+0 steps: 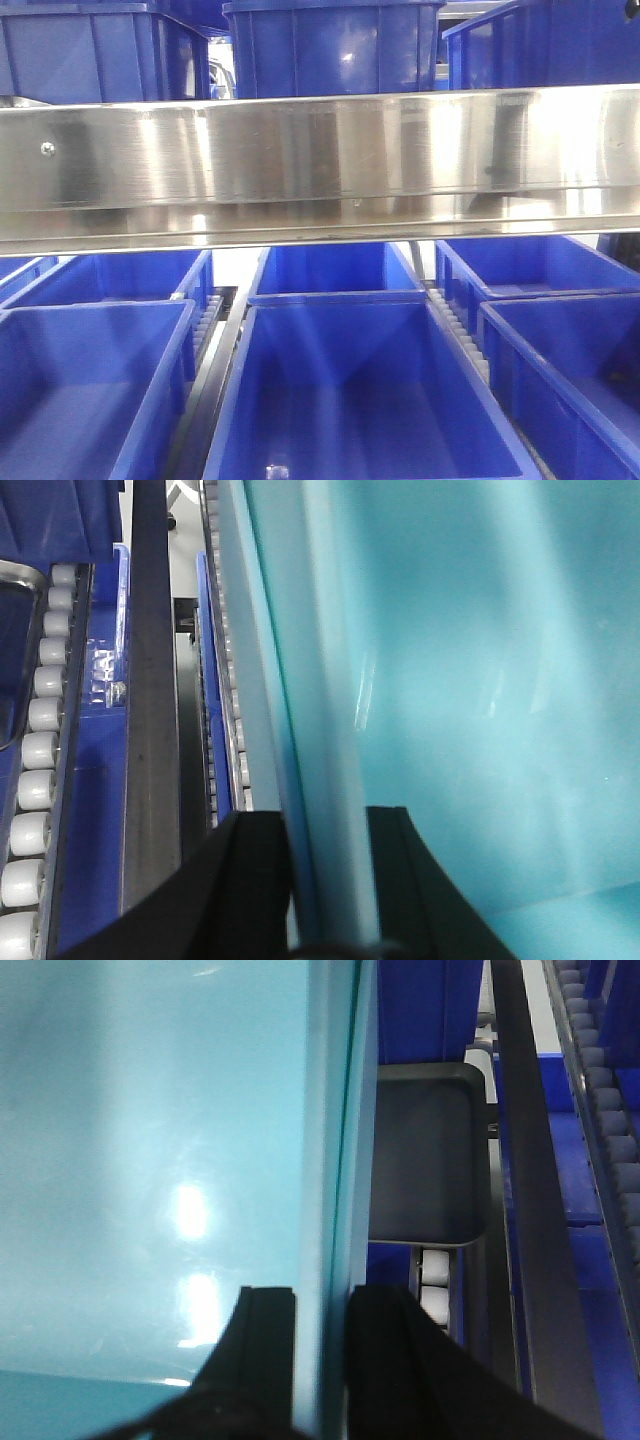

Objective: Move two blue bins to right shelf middle

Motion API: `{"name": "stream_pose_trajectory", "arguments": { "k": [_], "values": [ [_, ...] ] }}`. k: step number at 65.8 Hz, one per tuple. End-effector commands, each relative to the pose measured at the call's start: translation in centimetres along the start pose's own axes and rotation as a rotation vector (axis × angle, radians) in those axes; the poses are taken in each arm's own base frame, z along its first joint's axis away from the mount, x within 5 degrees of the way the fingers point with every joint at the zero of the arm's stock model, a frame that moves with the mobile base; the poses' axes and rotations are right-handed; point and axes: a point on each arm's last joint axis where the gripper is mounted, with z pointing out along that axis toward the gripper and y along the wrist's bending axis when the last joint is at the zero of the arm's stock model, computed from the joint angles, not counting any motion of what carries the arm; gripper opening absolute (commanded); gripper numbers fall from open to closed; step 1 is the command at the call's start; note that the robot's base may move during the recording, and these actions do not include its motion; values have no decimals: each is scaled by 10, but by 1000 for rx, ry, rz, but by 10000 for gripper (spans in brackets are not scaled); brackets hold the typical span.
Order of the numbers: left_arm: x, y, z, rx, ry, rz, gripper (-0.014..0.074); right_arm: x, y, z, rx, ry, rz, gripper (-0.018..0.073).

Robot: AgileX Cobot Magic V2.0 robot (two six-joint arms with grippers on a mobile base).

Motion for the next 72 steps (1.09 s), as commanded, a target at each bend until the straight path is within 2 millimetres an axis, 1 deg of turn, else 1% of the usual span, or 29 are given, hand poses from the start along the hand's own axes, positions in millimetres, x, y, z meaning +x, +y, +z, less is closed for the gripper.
{"name": "stream_pose_trajectory", "arguments": {
  "k": [1,72],
  "values": [
    [-9,-5,-15,55,-100,1,-111,-14,6,-15,-52,-148,5,-163],
    [-9,-6,-16,57,-106,1,-111,-14,6,-15,-53,-154,5,-163]
  ]
}}
